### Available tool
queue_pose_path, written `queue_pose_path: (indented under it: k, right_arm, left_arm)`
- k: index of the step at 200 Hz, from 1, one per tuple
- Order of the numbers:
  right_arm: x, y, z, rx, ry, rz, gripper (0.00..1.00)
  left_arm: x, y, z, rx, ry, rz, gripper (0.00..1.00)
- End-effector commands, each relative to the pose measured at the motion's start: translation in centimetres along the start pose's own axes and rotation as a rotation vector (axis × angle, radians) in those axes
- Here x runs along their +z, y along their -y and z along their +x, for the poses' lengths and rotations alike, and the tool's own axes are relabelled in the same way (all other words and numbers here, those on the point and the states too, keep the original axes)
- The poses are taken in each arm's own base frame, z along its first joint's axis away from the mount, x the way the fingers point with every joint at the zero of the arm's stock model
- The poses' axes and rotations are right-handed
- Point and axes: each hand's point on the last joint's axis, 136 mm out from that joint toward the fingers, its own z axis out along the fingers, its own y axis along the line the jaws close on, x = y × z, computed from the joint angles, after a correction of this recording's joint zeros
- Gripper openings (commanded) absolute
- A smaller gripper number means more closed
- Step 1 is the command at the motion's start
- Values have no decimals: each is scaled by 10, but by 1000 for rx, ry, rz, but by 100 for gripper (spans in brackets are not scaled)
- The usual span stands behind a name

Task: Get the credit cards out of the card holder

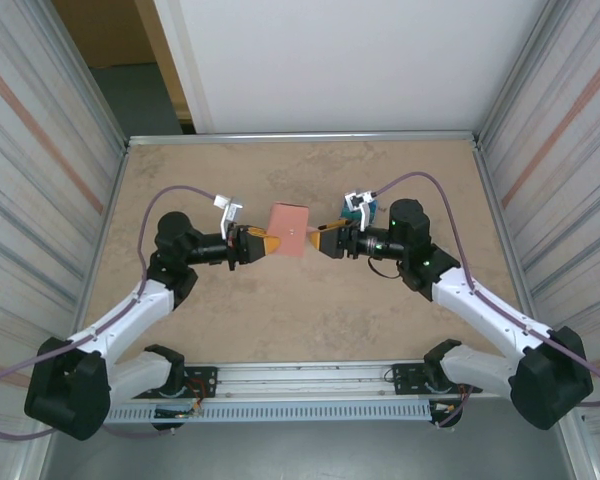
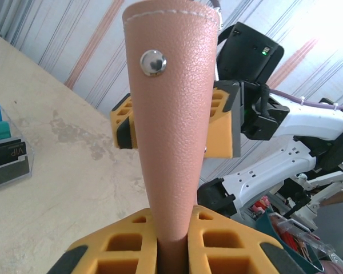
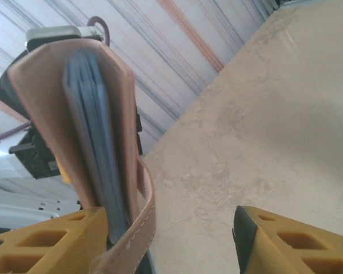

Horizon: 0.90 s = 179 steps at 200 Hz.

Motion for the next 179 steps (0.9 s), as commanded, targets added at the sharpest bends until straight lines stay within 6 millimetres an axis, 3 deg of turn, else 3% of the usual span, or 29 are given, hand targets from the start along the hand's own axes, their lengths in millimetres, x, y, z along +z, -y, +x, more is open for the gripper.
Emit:
queue_pose_path:
  k: [1, 17, 33, 97, 141, 158, 179]
  right_arm:
    - [3, -21, -12, -73, 19, -76, 58]
    - [5, -25, -12, -89, 19, -93, 57]
    - [7, -30, -11, -105, 9, -118, 48]
    - [15, -35, -9, -113, -19, -154, 39]
    - [17, -46, -9, -136, -27, -205, 19]
    - [17, -50, -8, -149, -35, -204, 10]
    - [18, -46, -6, -156, -50, -137, 0]
  left_arm:
    - [-2, 18, -5, 75, 8, 49, 0]
    - [-1, 18, -4, 75, 3, 53, 0]
    - [0, 20, -4, 81, -2, 62, 0]
    - [5, 26, 0, 98, -21, 87, 0]
    - [8, 18, 3, 80, -37, 49, 0]
    - [10, 5, 6, 53, -46, -15, 0]
    - [8, -7, 6, 41, -29, -78, 23]
